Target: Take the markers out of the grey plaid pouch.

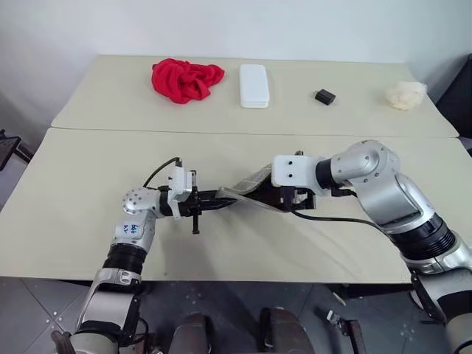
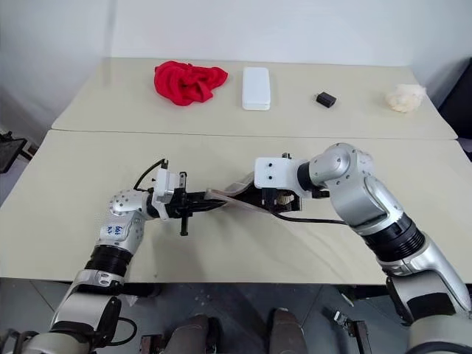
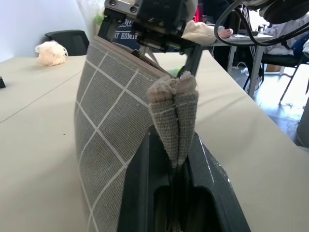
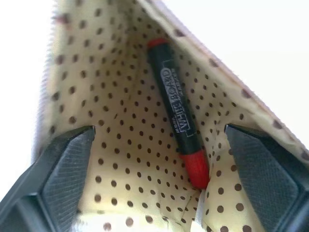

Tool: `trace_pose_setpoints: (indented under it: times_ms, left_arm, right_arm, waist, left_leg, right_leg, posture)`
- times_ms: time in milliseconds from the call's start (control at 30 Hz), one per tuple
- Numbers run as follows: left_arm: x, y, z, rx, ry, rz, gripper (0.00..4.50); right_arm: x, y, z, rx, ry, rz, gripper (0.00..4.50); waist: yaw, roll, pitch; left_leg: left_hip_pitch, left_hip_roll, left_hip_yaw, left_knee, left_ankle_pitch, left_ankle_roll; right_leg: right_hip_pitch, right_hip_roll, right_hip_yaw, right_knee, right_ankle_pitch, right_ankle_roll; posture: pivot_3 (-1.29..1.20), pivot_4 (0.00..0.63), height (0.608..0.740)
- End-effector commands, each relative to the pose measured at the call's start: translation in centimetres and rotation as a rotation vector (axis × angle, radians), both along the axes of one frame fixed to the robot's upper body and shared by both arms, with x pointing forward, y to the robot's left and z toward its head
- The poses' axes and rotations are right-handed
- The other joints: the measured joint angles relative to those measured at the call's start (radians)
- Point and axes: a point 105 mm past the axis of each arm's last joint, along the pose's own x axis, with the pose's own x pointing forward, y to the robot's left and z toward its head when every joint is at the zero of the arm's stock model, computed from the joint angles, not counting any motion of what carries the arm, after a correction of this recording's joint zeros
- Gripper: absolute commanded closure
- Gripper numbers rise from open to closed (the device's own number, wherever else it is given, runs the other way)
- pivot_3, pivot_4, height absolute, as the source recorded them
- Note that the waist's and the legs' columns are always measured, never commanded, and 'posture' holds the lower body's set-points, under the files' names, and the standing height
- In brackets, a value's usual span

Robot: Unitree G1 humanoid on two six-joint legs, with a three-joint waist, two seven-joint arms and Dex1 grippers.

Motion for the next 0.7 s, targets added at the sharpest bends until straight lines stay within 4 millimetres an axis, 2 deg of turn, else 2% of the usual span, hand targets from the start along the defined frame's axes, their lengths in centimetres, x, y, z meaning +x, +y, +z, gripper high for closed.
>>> trace_pose_setpoints:
  times_ms: [33,167,333,567,700]
  left_arm:
    - [-0.6,-0.2,-0.2,-0.006,0.01,-0.03,4.5]
    - [-0.7,-0.5,0.0,-0.02,0.033,-0.045,4.5]
    - [-0.8,-0.5,0.4,-0.032,0.058,-0.056,4.5]
    - [-1.0,-0.6,0.6,-0.036,0.087,-0.08,4.5]
    - [-1.2,-0.7,0.7,-0.037,0.098,-0.091,4.5]
  right_arm:
    - [1.3,0.3,-0.5,-0.025,-0.057,-0.04,0.07]
    - [2.8,2.0,-0.6,0.018,-0.154,-0.051,0.07]
    - [4.1,1.7,-2.0,0.014,-0.213,-0.084,0.07]
    - [6.4,2.6,-1.6,0.083,-0.382,-0.133,0.07]
    - [7.1,2.8,-2.6,0.098,-0.423,-0.13,0.07]
  waist:
    - [-0.001,0.0,0.0]
    - [-0.002,0.0,0.0]
    - [-0.001,0.0,0.0]
    - [-0.005,0.0,0.0]
    - [-0.007,0.0,0.0]
  left_leg:
    - [0.0,0.0,0.0,0.0,0.0,0.0]
    - [0.0,0.0,0.0,0.0,0.0,0.0]
    - [0.0,0.0,0.0,0.0,0.0,0.0]
    - [0.0,0.0,0.0,0.0,0.0,0.0]
    - [0.0,0.0,0.0,0.0,0.0,-0.001]
  right_leg:
    - [0.0,0.0,0.0,0.0,0.0,0.0]
    - [0.0,0.0,0.0,0.0,0.0,0.0]
    - [0.0,0.0,0.0,0.0,0.0,0.0]
    - [0.0,0.0,0.0,0.001,0.0,0.0]
    - [0.0,0.0,0.0,0.001,0.0,0.0]
  posture:
    - [0.0,0.15,0.74]
    - [0.0,0.15,0.74]
    - [0.0,0.15,0.74]
    - [0.0,0.15,0.74]
    - [0.0,0.15,0.74]
